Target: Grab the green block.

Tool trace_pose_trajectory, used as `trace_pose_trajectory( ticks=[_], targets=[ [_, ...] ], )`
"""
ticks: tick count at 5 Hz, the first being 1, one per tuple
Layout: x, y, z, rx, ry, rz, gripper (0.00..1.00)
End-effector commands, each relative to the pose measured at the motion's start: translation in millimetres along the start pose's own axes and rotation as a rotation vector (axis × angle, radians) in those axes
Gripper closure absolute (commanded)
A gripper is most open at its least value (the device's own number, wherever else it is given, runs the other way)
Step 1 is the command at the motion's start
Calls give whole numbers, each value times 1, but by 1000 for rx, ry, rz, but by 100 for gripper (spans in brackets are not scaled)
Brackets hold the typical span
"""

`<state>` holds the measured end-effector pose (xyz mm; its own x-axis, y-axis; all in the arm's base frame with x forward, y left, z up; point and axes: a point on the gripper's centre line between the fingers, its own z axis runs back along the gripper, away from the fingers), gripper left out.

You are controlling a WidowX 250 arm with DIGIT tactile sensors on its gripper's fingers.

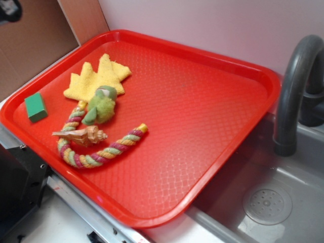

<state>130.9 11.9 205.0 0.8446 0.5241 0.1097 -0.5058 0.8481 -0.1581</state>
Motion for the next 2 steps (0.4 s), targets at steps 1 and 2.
trace_pose_trajectory(
  ticks=[1,2],
  targets=[
    [14,32,-63,89,-143,470,0],
    [20,48,-89,59,-181,543,0]
  ],
)
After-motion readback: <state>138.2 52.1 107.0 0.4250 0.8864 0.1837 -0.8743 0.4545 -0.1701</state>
